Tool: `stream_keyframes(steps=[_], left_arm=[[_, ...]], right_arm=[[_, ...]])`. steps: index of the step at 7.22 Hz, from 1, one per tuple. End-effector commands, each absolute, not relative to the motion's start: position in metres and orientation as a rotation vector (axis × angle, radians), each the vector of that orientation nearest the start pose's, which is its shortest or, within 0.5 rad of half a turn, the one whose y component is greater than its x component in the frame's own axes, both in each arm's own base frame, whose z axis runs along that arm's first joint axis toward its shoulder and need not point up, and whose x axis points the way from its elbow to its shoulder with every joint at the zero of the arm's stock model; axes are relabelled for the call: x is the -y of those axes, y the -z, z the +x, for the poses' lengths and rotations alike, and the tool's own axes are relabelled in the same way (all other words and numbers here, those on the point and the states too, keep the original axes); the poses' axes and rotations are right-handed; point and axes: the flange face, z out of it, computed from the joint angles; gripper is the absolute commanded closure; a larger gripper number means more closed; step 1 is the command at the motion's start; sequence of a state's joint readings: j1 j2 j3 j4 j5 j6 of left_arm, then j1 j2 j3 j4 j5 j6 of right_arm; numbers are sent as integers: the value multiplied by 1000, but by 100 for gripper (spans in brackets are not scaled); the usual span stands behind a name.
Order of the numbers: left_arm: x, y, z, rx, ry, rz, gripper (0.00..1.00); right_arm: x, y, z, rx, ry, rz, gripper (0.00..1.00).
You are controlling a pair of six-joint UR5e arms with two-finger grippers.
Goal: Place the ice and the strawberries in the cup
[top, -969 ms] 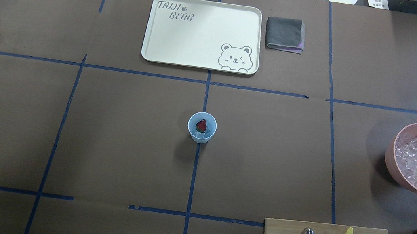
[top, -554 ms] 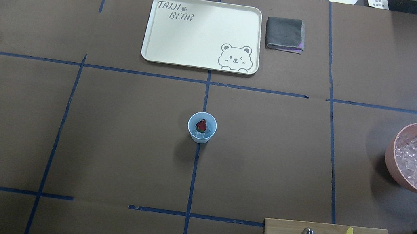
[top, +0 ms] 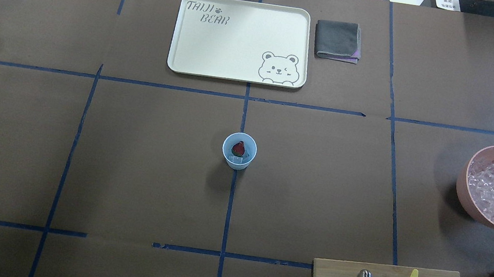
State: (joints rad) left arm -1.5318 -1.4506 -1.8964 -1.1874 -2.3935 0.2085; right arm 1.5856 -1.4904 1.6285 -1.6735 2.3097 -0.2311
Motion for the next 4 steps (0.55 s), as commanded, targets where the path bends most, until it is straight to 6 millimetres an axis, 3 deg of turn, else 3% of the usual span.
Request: stream_keyframes(steps=[1, 4], left_arm=[[471, -600, -43, -830, -147, -119, 0], [479, -578, -43, -834, -175, -67, 0]], right_arm=[[524, -599, 77, 725, 217, 132, 0], [518, -588, 76, 734, 222, 146, 0]])
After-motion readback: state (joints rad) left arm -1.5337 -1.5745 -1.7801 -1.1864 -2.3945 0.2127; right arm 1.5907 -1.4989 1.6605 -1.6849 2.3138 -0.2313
